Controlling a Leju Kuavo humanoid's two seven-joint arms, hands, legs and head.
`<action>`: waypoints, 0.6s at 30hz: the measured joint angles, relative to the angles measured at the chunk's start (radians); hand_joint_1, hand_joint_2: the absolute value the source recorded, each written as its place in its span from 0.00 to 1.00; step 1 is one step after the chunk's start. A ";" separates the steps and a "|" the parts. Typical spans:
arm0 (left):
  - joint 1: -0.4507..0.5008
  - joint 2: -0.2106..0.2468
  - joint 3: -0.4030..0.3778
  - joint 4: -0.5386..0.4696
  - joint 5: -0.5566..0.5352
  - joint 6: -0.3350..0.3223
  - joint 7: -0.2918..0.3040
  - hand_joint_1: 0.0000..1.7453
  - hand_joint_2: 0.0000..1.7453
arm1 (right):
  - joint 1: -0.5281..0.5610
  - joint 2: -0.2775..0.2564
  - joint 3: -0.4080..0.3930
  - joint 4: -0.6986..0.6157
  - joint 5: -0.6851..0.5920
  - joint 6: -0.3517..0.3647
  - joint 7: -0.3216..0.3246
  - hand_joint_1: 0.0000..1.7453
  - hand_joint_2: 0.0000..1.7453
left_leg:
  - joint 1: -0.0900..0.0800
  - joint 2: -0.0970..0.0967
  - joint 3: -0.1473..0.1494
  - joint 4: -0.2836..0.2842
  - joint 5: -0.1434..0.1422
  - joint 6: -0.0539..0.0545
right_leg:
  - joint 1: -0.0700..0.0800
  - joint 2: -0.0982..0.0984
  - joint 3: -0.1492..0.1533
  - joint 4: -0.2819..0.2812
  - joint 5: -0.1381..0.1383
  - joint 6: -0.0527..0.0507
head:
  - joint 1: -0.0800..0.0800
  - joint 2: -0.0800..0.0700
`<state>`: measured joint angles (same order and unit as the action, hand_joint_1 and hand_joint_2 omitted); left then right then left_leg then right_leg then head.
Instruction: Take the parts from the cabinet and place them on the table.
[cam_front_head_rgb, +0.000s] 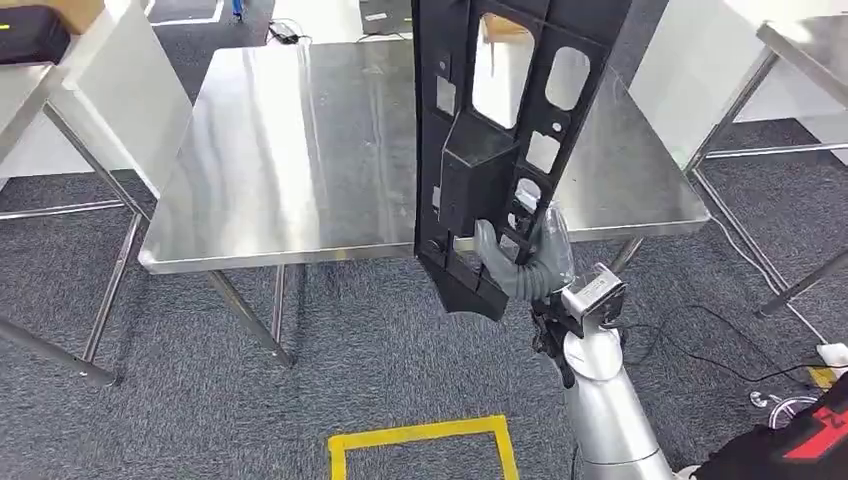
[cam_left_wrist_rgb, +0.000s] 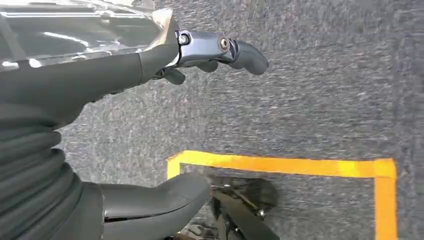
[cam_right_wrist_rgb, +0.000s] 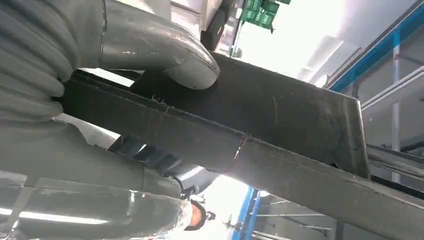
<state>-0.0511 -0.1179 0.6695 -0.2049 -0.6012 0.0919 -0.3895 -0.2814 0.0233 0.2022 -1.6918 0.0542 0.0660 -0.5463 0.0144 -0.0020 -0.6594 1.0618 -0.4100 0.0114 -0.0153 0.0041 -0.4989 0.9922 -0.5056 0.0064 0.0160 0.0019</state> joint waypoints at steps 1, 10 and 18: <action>0.000 0.000 0.000 0.001 0.000 0.000 0.000 0.00 1.00 | 0.000 0.000 0.000 0.000 0.000 0.000 0.000 1.00 1.00 | -0.006 -0.001 0.007 -0.025 -0.011 0.005 | 0.004 -0.001 0.009 0.002 -0.009 0.007 | 0.001 0.000; -0.003 -0.001 0.003 0.000 -0.006 -0.003 -0.003 0.00 1.00 | -0.003 0.003 0.000 0.000 -0.001 -0.004 0.001 1.00 1.00 | -0.012 -0.006 0.072 -0.048 -0.041 0.061 | 0.005 0.001 -0.158 0.289 -0.094 0.027 | 0.005 0.000; -0.003 -0.002 0.004 0.000 -0.016 -0.004 -0.006 0.00 1.00 | 0.006 -0.002 -0.001 -0.001 -0.002 -0.006 0.001 1.00 1.00 | -0.018 -0.013 0.143 -0.054 -0.113 0.031 | 0.014 -0.015 -0.119 0.015 0.071 0.041 | 0.007 0.000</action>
<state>-0.0541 -0.1198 0.6733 -0.2045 -0.6168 0.0881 -0.3956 -0.2753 0.0210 0.2010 -1.6926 0.0519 0.0603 -0.5451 -0.0034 -0.0147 -0.5168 1.0083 -0.5229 0.0424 -0.0018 -0.0109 -0.6178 1.0069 -0.4344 0.0470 0.0225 0.0019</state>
